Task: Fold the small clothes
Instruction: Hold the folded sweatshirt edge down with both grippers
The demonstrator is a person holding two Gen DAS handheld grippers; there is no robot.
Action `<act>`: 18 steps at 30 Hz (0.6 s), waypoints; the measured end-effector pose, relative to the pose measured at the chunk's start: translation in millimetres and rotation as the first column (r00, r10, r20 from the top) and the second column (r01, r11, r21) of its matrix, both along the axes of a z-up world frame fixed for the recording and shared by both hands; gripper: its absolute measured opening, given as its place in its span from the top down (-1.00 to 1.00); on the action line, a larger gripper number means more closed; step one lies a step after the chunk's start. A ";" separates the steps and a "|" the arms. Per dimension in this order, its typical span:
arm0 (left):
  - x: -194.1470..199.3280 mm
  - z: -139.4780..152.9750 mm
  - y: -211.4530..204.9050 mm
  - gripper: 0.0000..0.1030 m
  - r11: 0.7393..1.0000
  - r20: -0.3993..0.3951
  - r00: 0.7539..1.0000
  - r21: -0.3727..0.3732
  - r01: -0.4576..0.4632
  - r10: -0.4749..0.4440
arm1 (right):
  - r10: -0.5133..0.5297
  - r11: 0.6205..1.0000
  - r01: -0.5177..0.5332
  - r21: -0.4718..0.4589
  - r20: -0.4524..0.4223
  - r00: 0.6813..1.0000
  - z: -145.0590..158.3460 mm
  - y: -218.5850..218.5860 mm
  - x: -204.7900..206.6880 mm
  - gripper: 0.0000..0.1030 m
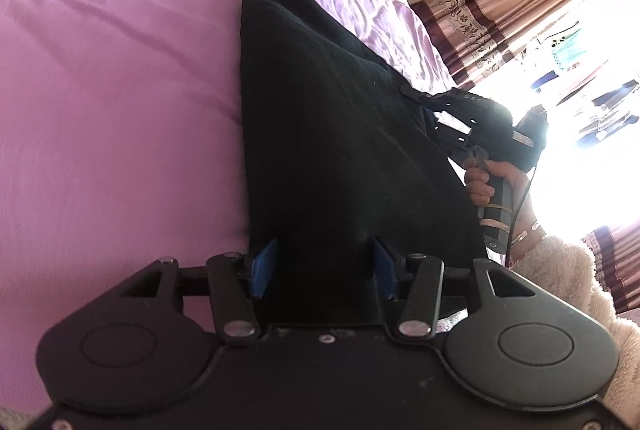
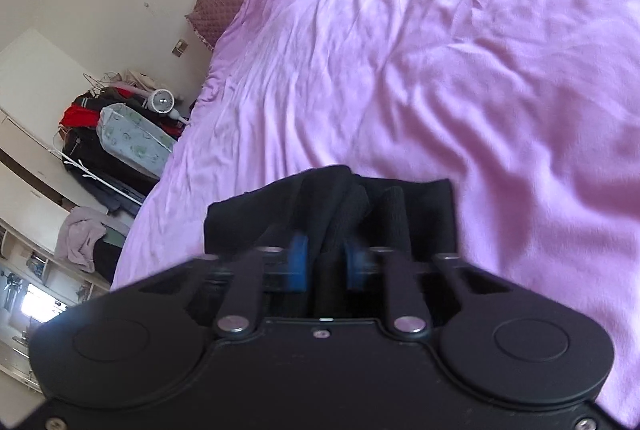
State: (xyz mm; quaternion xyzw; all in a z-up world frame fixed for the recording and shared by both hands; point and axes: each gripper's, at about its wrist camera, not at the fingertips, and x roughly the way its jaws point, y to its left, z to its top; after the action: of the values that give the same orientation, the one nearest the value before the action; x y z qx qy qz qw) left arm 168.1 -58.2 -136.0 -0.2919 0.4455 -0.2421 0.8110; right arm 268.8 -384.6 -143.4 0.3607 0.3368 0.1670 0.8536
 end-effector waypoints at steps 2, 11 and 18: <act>-1.1 4.9 -3.0 -0.02 1.000 0.017 1.000 0.008 0.014 -0.015 | -0.005 1.000 0.004 0.017 0.031 1.000 9.1 -2.9 -6.0 0.74; 1.4 5.8 -29.6 -0.03 0.993 0.045 0.994 0.066 0.101 -0.104 | -0.046 0.999 0.046 -0.022 0.001 0.999 6.1 -28.4 -6.0 0.74; 9.8 3.4 -24.2 -0.05 0.990 0.021 0.993 0.076 0.115 -0.117 | -0.140 0.977 0.144 0.154 -0.038 0.989 -13.8 -56.3 -40.2 0.16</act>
State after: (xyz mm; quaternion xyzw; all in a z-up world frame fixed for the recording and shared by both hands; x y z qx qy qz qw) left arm 177.9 -82.4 -132.6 -0.2321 0.4599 -0.2759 0.8115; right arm 228.5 -441.0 -157.2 0.4518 0.3074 0.1266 0.8278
